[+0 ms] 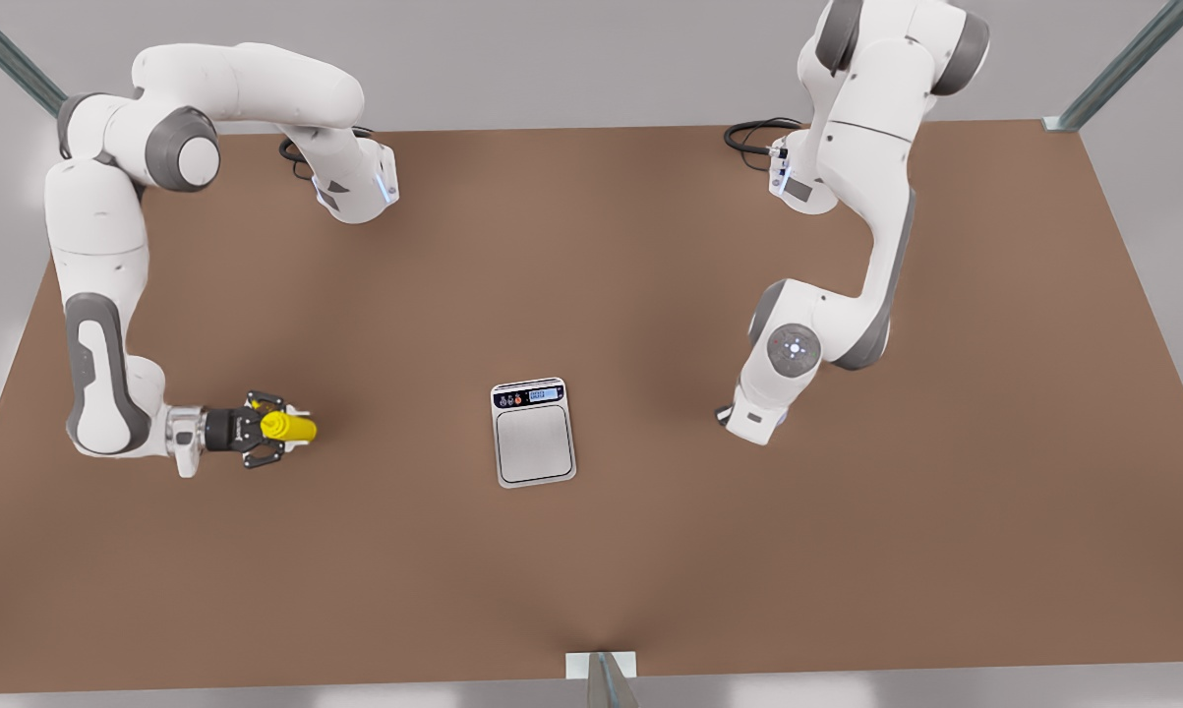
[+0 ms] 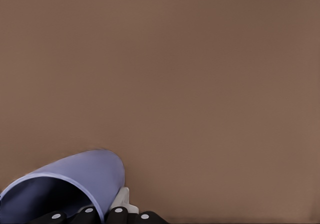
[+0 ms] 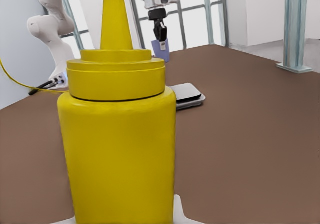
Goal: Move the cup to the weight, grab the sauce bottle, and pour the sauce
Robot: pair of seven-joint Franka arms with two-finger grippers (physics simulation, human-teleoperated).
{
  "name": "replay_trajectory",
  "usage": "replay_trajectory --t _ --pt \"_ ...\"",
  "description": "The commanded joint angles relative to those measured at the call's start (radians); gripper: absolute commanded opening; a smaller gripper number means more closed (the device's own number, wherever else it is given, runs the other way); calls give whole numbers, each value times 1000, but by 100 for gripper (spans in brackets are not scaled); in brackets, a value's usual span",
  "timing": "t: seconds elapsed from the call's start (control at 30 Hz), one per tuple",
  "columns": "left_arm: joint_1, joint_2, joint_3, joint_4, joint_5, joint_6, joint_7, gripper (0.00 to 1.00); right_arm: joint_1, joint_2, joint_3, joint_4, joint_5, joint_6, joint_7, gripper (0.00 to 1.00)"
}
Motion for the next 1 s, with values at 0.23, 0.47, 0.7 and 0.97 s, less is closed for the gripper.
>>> replay_trajectory --t 0.23,0.47,0.7,0.97 --pt "-96 95 -22 173 -86 -48 -193 21 48 -66 -2 132 -109 21 366 60" --pt "-175 177 -43 321 -85 -54 -365 21 30 -114 -12 152 -321 124 408 59" --pt "-247 303 -46 551 -85 -126 -512 21 48 -391 29 -256 -470 685 469 59" --pt "-336 467 -57 799 -75 -115 -684 21 47 -483 92 -396 -784 1078 709 59"
